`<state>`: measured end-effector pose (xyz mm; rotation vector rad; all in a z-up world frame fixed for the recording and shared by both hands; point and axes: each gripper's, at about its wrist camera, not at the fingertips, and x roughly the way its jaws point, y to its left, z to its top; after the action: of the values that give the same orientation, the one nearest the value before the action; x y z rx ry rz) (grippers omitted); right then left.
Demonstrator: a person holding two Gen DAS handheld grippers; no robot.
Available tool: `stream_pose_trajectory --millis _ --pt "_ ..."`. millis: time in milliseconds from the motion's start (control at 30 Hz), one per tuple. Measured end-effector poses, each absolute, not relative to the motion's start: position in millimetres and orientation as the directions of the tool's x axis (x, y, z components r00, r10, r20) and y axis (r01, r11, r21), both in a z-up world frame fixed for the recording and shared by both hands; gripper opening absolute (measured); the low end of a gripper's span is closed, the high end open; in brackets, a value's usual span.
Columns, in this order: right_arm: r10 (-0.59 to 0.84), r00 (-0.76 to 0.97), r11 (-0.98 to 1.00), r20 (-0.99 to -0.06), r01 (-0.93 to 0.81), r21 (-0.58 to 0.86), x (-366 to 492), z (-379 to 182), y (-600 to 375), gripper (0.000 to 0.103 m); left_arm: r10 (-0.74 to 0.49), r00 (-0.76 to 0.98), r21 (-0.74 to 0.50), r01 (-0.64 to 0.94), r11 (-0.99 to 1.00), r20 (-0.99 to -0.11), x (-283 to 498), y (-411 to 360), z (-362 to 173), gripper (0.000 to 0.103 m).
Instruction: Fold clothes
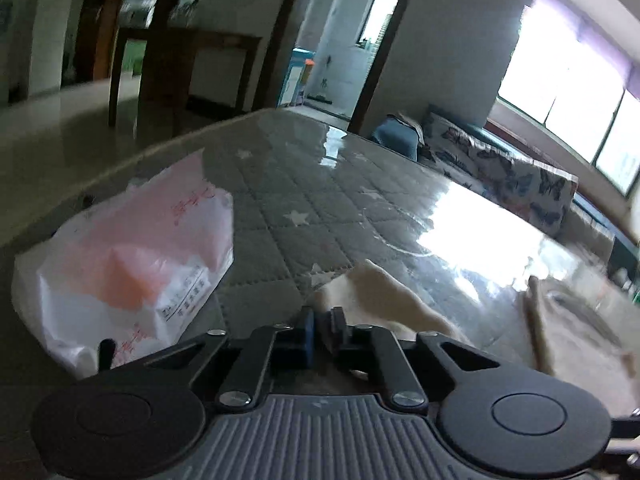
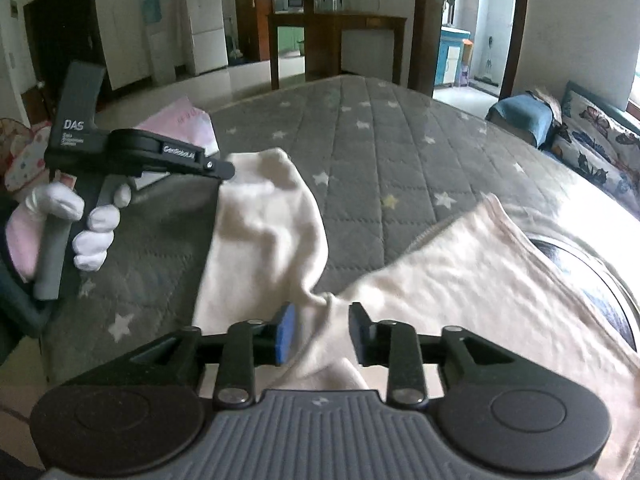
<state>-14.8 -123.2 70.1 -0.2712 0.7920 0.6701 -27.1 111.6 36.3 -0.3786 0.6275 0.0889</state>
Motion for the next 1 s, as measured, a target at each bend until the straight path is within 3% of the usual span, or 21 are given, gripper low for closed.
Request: stream_pose_trajectory --millis 167,267,567,1000 --pt "0.403 0.541 0.805 -0.738 -0.593 0.005 -2.4 61.6 -116.8 0.033 -0.016 0.851 -0.322 -0.181 0.929 -0.526 -42.4 113.9 46.0 0.004" --pt "0.388 0.551 0.817 -0.739 -0.577 -0.001 4.6 54.9 -115.8 0.042 -0.002 0.856 -0.317 -0.189 0.929 -0.516 -49.4 117.6 47.4 0.004" --pt "0.393 0.561 0.836 -0.729 -0.548 0.029 11.5 56.7 -115.4 0.042 -0.008 0.872 -0.341 -0.183 0.922 -0.490 -53.5 127.0 54.2 0.004" --pt "0.346 0.588 0.843 -0.732 -0.538 -0.034 14.2 48.2 -103.2 0.041 -0.081 0.926 -0.340 -0.053 0.939 -0.369 -69.9 108.1 97.7 0.004"
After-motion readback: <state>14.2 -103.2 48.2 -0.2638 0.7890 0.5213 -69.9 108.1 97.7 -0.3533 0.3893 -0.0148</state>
